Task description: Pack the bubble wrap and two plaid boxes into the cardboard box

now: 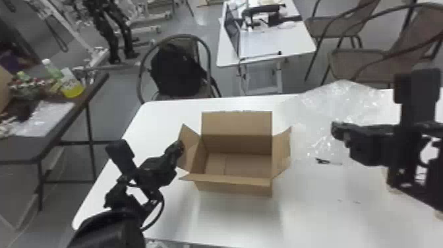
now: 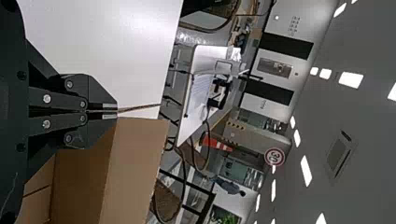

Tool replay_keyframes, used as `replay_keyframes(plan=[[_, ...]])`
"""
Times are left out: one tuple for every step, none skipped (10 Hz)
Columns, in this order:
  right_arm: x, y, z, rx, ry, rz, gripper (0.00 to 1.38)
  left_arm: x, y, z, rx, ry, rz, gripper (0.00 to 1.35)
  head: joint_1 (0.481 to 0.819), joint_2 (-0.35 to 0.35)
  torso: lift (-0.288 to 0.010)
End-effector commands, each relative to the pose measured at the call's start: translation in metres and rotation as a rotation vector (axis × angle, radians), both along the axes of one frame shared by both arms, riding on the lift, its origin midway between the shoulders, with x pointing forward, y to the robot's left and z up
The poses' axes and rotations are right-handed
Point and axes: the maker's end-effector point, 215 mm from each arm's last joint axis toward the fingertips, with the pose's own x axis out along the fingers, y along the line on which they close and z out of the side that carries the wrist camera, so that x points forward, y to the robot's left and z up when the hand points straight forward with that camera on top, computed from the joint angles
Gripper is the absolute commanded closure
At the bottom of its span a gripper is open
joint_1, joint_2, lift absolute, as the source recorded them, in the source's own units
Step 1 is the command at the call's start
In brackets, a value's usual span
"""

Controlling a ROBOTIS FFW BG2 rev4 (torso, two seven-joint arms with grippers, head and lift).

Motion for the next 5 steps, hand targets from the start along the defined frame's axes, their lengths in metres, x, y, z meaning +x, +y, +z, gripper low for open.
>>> replay_keyframes(plan=[[0.002, 0.009, 0.039, 0.078, -0.070, 0.033, 1.25, 0.000, -0.001, -0.002, 0.001, 0.003, 0.001, 1.21, 0.695, 0.277, -0.087], [0.003, 0.019, 0.056, 0.107, -0.097, 0.076, 1.25, 0.000, -0.001, -0.003, 0.004, 0.008, 0.001, 1.21, 0.695, 0.284, -0.087], [0.003, 0.027, 0.071, 0.130, -0.118, 0.107, 1.25, 0.002, -0.003, -0.004, 0.005, 0.010, 0.001, 1.21, 0.695, 0.294, -0.087], [0.003, 0.039, 0.085, 0.180, -0.131, 0.151, 1.25, 0.002, -0.002, -0.006, 0.006, 0.016, 0.003, 1.21, 0.695, 0.297, -0.087], [0.005, 0.047, 0.099, 0.209, -0.150, 0.178, 1.25, 0.003, -0.005, -0.007, 0.008, 0.021, 0.000, 1.21, 0.695, 0.306, -0.087]])
